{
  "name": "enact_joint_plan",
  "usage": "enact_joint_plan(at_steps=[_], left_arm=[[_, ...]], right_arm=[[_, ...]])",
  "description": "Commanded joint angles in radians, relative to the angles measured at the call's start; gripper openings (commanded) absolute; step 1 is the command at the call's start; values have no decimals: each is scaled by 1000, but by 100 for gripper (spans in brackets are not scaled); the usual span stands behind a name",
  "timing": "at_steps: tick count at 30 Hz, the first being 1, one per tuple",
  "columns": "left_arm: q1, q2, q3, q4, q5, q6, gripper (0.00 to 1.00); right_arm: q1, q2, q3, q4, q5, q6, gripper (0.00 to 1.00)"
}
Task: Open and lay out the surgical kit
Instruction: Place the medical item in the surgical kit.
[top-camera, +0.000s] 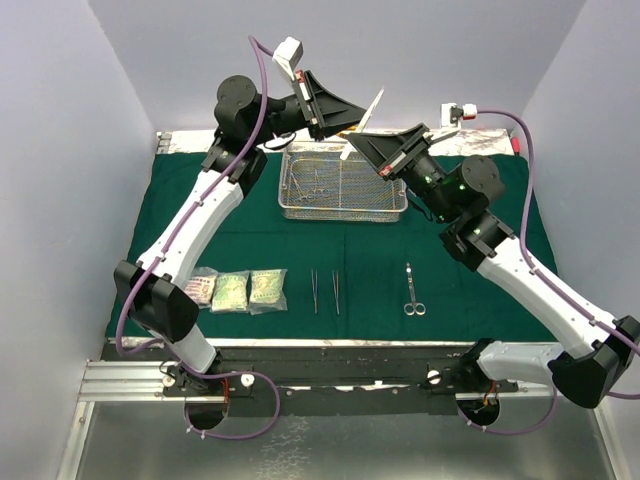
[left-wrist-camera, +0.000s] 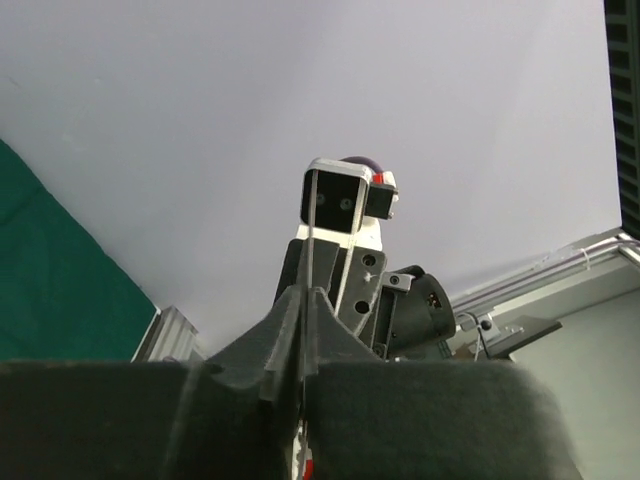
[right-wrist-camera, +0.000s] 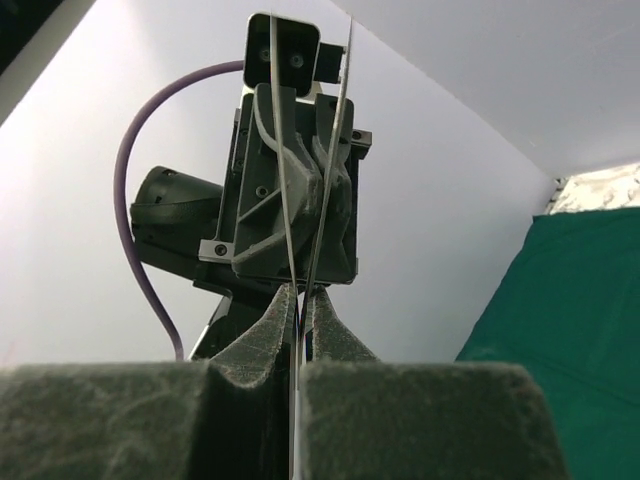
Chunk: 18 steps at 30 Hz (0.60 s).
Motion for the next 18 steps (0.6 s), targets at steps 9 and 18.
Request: enact_joint_plan(at_steps=[9, 18], left_arm=[[21, -93, -214, -287, -60, 402, 60], [70, -153, -341, -466, -118, 664, 64]], right_arm=[[-3, -91, -27, -524, 274, 10, 1], [-3, -95, -128, -809, 306, -40, 1]])
